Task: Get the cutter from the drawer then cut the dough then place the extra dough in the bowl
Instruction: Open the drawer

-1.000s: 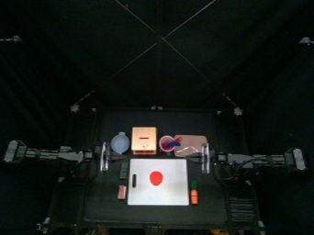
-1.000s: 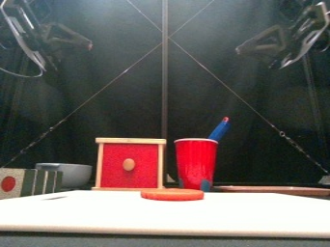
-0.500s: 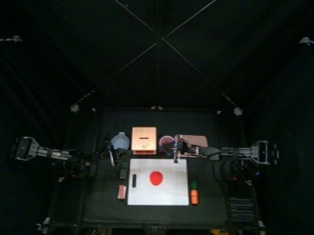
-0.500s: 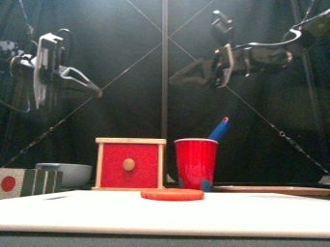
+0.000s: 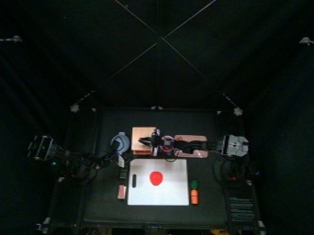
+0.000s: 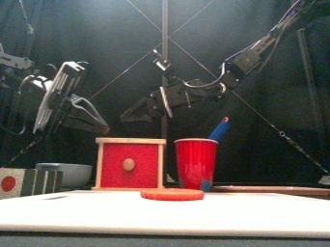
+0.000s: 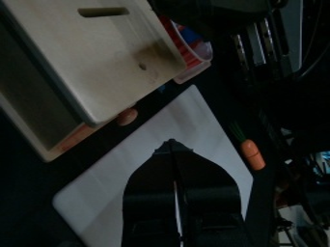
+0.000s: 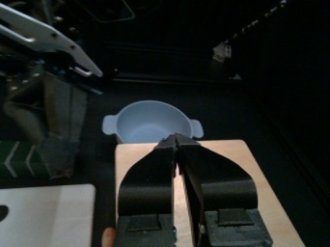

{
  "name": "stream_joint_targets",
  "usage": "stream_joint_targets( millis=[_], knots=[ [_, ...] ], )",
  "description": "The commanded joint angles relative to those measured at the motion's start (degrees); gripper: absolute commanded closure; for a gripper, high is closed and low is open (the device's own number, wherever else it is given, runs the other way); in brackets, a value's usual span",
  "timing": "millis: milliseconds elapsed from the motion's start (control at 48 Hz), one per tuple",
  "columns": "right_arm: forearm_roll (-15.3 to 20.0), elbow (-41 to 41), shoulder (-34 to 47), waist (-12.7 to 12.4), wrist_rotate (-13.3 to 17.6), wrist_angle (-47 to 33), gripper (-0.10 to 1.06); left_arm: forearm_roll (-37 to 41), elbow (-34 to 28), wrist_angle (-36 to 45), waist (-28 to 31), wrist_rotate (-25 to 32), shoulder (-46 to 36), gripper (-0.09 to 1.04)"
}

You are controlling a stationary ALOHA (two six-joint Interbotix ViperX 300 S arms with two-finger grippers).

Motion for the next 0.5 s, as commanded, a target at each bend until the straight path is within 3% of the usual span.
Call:
stream_joint_targets(
  millis=[21,271,500],
  knots=[
    [0.09,-2.11,0.44,-0.35,0.00,2.29,0.97,0.26,-2.64,-0.97,0.00,0.00,1.14,0.91],
    [0.09,-1.76,3.08,-0.35,-0.09,2.81,0.97,-1.41,-3.16,-5.36,-0.09,-0.44,5.01,0.89],
    [0.00,-1.58,3.34,-0.35,-0.09,3.25,0.97,-5.19,-3.43,-5.19,-0.35,-8.35,6.42,0.67]
  ],
)
